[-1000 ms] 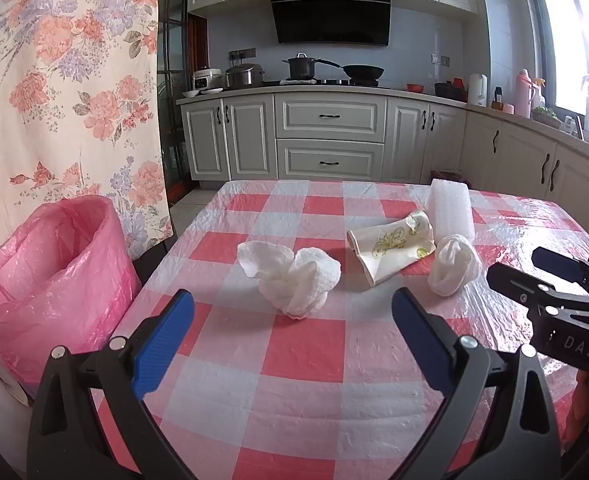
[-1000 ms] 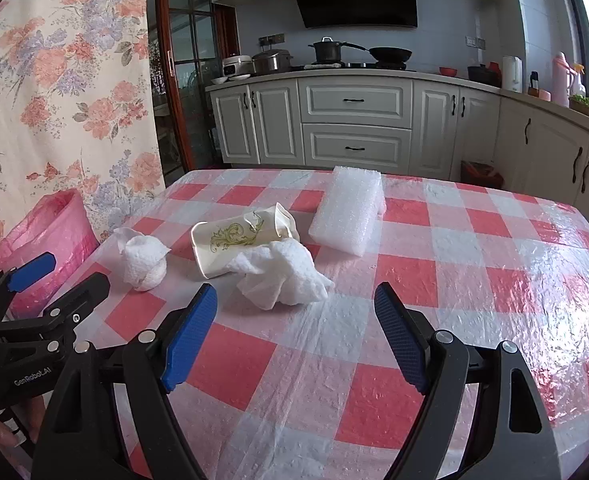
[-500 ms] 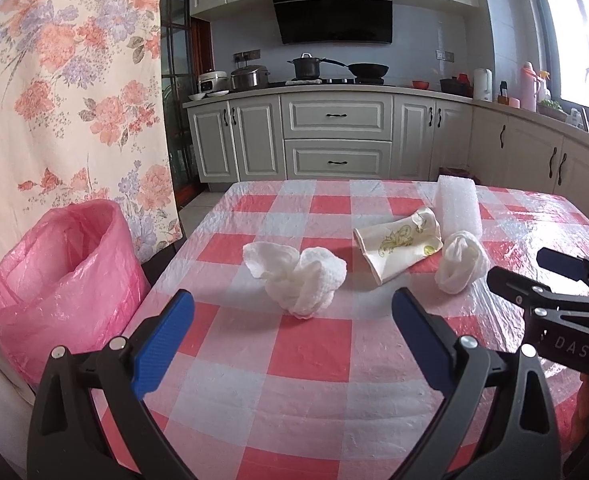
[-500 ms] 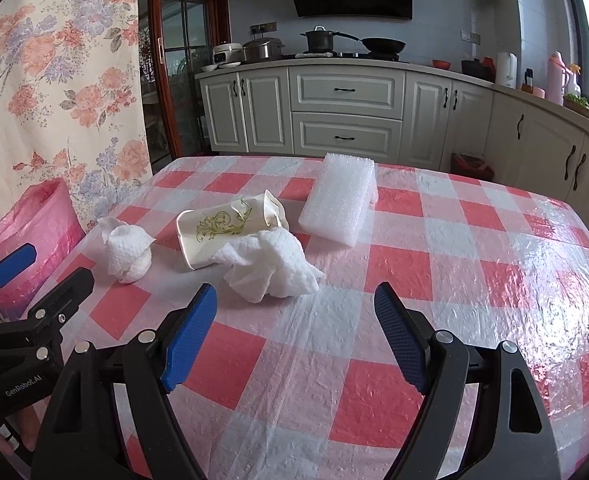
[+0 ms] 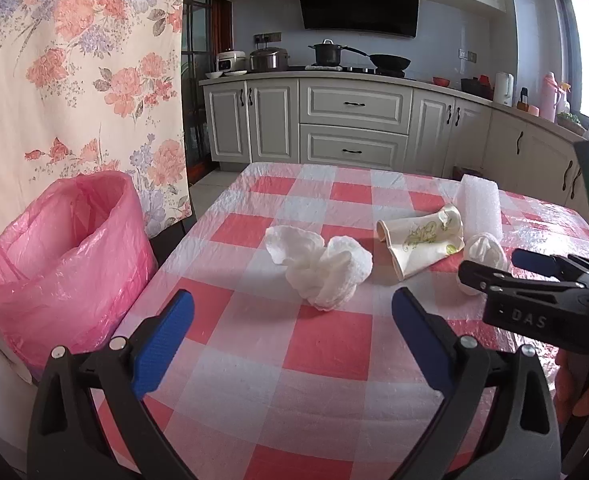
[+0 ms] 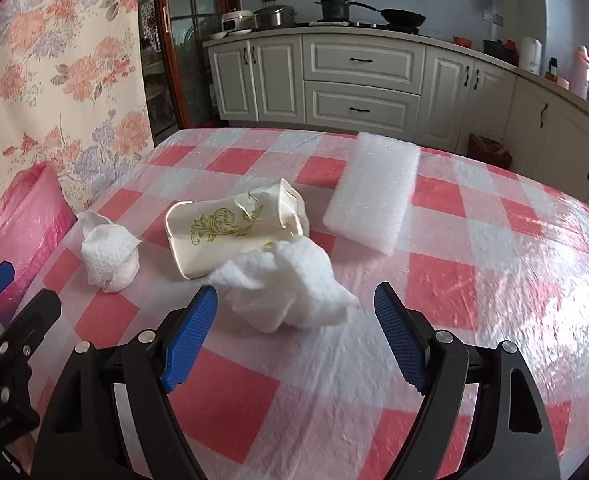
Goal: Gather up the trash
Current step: 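Grasp a white tissue with the right gripper while the left grasps another tissue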
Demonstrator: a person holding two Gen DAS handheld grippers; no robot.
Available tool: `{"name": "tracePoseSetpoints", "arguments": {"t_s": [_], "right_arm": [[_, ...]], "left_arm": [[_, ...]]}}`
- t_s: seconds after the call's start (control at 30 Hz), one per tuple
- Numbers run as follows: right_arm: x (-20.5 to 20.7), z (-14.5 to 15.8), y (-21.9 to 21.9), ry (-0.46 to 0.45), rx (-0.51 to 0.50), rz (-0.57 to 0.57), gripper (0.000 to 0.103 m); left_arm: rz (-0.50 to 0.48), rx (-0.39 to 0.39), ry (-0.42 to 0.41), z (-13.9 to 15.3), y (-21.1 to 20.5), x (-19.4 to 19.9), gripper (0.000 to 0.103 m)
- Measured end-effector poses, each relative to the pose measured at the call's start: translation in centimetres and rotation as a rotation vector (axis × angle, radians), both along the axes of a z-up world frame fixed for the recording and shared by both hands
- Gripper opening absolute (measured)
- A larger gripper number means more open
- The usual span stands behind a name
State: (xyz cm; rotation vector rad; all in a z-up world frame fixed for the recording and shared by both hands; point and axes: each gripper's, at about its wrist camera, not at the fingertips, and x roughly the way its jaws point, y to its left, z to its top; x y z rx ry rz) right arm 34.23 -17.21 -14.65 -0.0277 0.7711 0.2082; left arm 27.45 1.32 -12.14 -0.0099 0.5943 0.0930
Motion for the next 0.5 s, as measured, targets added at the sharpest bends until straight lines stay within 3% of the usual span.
{"name": "tracePoseSetpoints", "arguments": {"t_s": [0.1,0.13,0.17,0.33,0.5], "right_arm": [[0.7,-0.1,0.4,0.005,-0.02,0.004,0.076],[0.7,-0.2,0.4,0.013,-0.02,0.005,0.07],[0.8,-0.2,0.3,0.018,-0.017,-0.001,0.057],[0.5,0.2,-0.5,-0.007,0.016,-0.022,0.031],[-0.2,0.8,-1.0,-0.055,0.032,-0.034,0.024]], "left_arm": [[0.001,-0.004,0.014,-0.2,0.1,0.3,0.096],[0.002,-0.007,0.023,-0.2,0.2,0.4,0.096],[0.005,-0.008,0.034,-0.3,0.2,0.6,0.096],[0.002,-0.004,0.055,-0.6,0.1,0.9,0.095],[-0.012,-0.03,0.053,-0.7,0.3,1.3,0.093]]}}
